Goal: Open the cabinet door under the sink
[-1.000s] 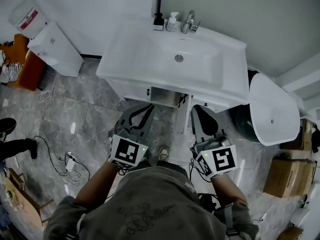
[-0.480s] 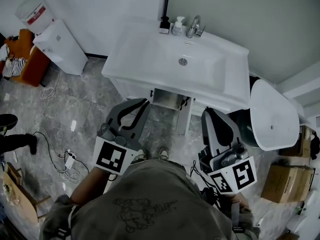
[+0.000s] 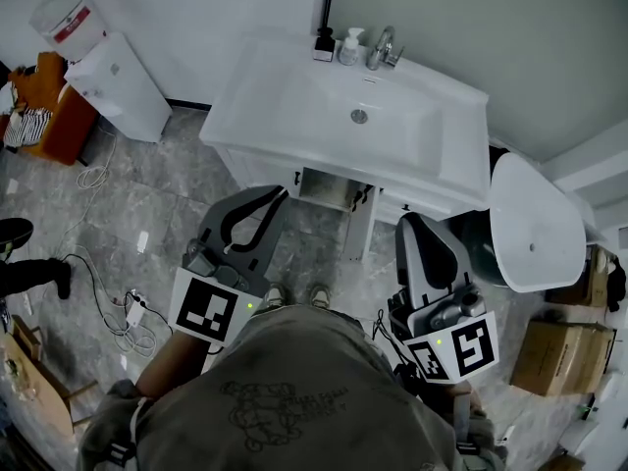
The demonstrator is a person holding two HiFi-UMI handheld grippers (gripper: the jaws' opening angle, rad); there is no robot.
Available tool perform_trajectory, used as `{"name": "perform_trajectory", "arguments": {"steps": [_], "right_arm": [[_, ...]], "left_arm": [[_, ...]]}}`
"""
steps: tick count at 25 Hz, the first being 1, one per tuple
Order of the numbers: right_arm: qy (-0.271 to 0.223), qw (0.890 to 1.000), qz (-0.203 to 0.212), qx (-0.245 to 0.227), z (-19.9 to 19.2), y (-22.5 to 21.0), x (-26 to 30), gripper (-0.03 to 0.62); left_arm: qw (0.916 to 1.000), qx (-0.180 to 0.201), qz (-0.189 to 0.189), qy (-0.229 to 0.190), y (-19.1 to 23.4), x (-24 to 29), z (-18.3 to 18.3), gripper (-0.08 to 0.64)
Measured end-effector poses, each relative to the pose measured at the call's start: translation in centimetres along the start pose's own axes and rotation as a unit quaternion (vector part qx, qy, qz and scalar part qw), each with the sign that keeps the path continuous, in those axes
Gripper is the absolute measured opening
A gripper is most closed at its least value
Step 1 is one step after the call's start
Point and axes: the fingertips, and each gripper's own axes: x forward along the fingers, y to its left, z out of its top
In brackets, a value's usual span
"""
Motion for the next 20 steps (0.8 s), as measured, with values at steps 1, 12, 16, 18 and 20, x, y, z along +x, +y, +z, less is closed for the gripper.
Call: {"name": "perform_trajectory", "arguments": {"steps": [1, 12, 16, 18, 20], "right_arm": [[0.000, 1.000, 0.000, -0.001, 0.0, 0.2, -0.1, 0.032], [0.011, 1.000, 0.000, -0.013, 0.0, 1.4, 0.0, 0.032], [0.013, 1.000, 0.007, -0.007, -0.5, 2.1, 0.1, 0.032], [0.013, 1.000, 0.008, -0.006, -0.6, 2.4, 0.2, 0.032], [0.012, 1.000, 0.009, -0.005, -0.8, 2.6, 0.4, 0.032]], "left_arm": [[1.0000, 0.000, 0.001, -0.001, 0.0, -0.2, 0.1, 0.028], [0.9999, -0.006, 0.012, -0.008, 0.3, -1.8, 0.5, 0.028], [0.9999, -0.003, 0.013, -0.008, 0.4, -2.4, 0.4, 0.028], [0.9999, 0.001, 0.011, -0.009, 0.5, -2.5, 0.3, 0.028], [0.9999, 0.003, 0.009, -0.011, 0.6, -2.6, 0.2, 0.028]]}}
